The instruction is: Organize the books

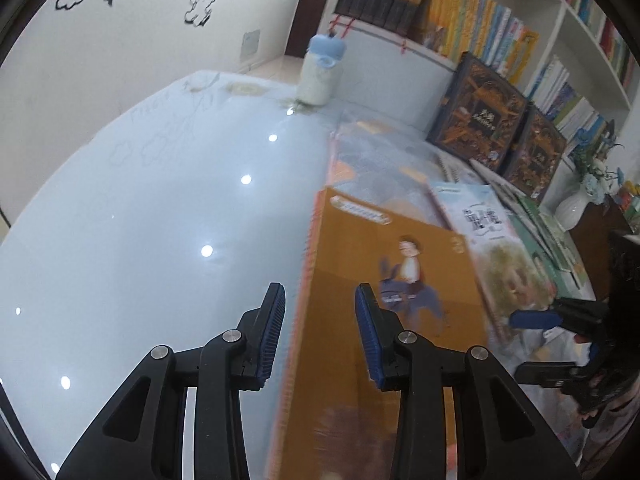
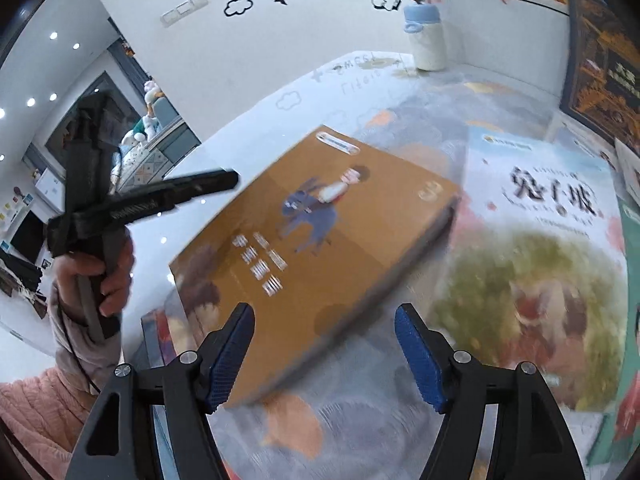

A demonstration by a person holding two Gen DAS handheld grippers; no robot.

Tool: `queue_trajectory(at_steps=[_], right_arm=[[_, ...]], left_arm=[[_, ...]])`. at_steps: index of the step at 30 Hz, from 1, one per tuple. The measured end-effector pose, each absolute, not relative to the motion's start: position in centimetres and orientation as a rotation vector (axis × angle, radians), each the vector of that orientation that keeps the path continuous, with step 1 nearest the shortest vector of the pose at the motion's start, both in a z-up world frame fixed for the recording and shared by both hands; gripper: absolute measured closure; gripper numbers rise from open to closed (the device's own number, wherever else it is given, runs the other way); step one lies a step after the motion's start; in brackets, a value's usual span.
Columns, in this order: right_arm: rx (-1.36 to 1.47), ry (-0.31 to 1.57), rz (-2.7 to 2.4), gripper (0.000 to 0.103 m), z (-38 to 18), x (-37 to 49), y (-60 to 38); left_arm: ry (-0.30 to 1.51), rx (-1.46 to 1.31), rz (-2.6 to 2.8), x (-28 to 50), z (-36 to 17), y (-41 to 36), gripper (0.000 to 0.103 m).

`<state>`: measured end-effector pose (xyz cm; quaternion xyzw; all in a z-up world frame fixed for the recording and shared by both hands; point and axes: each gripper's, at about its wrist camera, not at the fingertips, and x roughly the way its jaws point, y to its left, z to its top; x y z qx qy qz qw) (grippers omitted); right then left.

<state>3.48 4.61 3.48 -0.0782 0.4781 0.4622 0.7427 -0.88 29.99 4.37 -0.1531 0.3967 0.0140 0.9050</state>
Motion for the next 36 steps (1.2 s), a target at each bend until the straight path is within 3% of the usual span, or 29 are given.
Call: queue_trajectory(at_steps=[9,19,28,36], right_arm=[[-0.048,1.014,0.880,0.032,4.3,5.2,-4.2],[0.082,1.103,0.788,0.033,2.0,8.0,-12.0],[-0.112,1.022,0.754,0.030,1.6,8.0,-11.5],[0.131,1.057,0.903,0.026,1.3,12.7,-12.1]], left_arm=[[0.829,-0.251,-0.082,1.1,6.2,22.6,0.066],[0.948,-0.259,-0.229,3.9,2.9,13.3,0.066],[1.003,-0.239,-0.217,4.8,1.9,11.6,0.066],[1.048,-0.216,-0.226,5.6,0.5,11.1,0.065]])
